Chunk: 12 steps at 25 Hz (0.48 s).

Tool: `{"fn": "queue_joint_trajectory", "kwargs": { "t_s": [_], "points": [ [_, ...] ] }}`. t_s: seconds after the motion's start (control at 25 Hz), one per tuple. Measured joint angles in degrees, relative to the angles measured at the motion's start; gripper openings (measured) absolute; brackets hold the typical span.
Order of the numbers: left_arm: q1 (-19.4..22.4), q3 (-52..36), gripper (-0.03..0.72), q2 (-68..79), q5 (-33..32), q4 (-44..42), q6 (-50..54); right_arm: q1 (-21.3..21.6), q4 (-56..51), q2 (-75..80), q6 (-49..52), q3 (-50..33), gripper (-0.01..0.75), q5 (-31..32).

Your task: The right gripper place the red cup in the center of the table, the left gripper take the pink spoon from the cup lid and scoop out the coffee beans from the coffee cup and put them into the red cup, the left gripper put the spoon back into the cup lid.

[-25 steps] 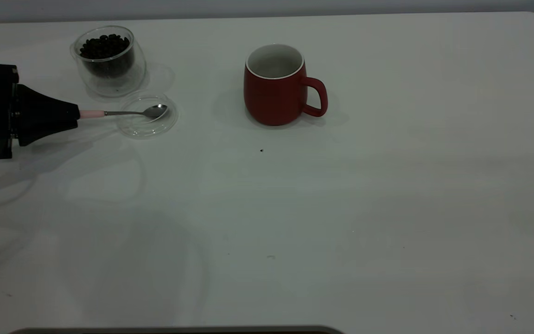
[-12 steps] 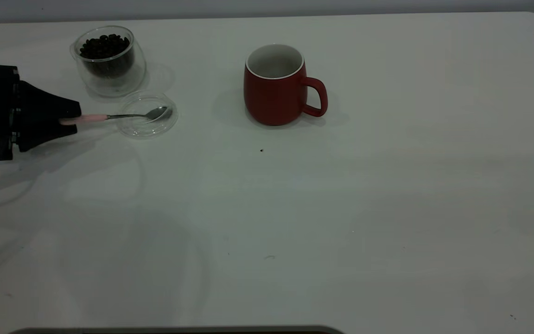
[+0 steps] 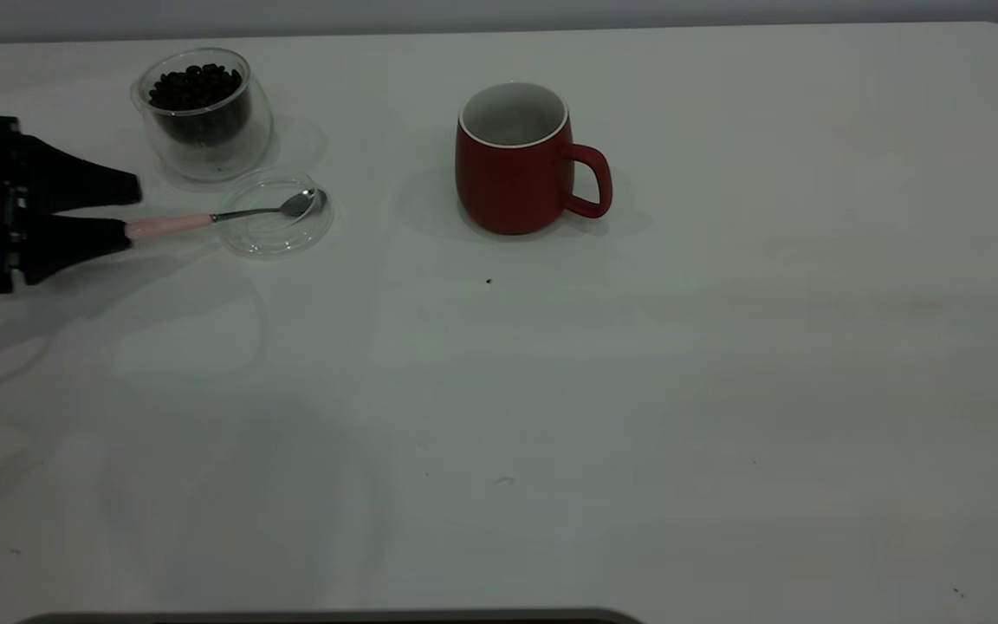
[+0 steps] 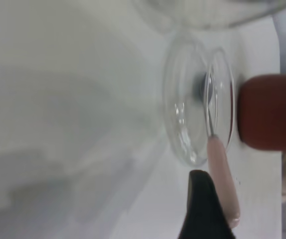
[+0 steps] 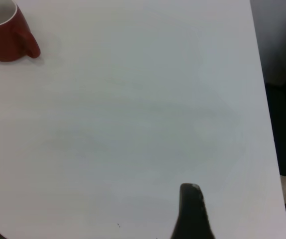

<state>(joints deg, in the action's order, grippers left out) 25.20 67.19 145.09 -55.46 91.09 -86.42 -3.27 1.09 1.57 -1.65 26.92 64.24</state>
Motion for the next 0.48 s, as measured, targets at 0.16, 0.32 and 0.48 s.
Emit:
{"fn": "queue_joint_trajectory", "kwargs": {
  "t_s": [0.16,0.32,0.48],
  "points": [
    [4.2,0.0,0.542,-4.0,-1.0,-0.1,0.6,0.0,0.0,0.0,0.0,0.0,0.585,0.0],
    [4.7,0.0,0.534,-10.5,-4.5,-1.0,4.1,0.0,0.0,0.0,0.0,0.0,0.585,0.0],
    [2.0,0.0,0.505,-21.4,0.0,-9.2,11.7,0.0,0.0,0.0,0.0,0.0,0.585,0.0]
  ]
}}
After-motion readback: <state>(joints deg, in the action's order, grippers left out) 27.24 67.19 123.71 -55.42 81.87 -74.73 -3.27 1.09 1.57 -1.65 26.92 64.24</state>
